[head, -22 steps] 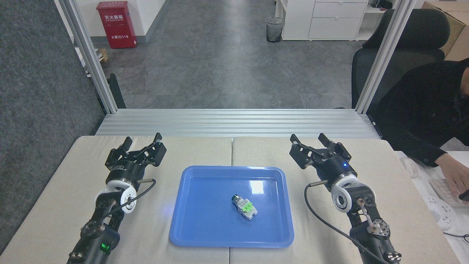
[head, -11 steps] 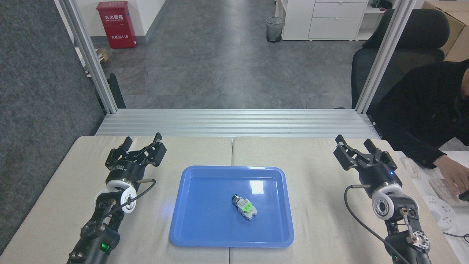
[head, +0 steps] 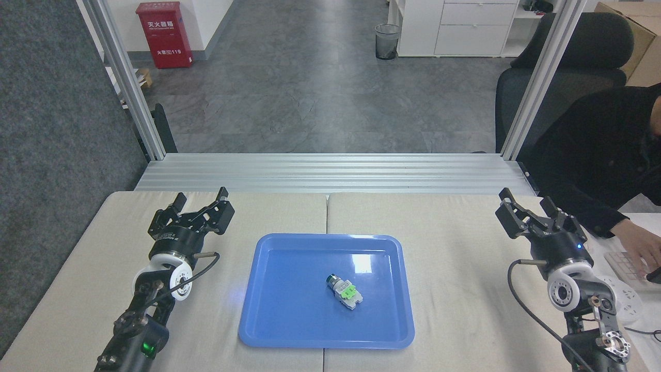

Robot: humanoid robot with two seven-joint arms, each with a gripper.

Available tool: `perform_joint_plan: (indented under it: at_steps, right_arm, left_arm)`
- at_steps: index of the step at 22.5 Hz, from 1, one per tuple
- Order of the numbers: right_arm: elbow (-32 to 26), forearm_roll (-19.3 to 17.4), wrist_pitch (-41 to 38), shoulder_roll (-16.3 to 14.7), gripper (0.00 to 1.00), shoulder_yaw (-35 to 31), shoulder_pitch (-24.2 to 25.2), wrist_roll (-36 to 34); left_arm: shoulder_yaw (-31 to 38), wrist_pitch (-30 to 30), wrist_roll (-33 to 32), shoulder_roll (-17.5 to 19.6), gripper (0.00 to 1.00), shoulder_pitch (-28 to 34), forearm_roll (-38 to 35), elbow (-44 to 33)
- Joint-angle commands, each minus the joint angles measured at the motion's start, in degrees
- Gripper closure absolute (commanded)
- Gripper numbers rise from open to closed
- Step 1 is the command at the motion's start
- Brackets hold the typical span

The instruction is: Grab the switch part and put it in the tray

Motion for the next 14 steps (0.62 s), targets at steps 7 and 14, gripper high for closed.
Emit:
perform_joint_plan:
  at_steps: [7, 14]
  right_arm:
    - [-0.9, -0.05, 0.0, -1.48, 0.02, -3.47, 0.19, 0.12]
    - [-0.9, 0.04, 0.0, -1.48, 0.02, -2.25, 0.27, 0.12]
  left_arm:
    - [-0.08, -0.01, 0.04, 0.0, 0.0, 0.0, 0.0, 0.0]
    - [0.01, -0.01, 0.04, 0.0, 0.0, 0.0, 0.0, 0.0]
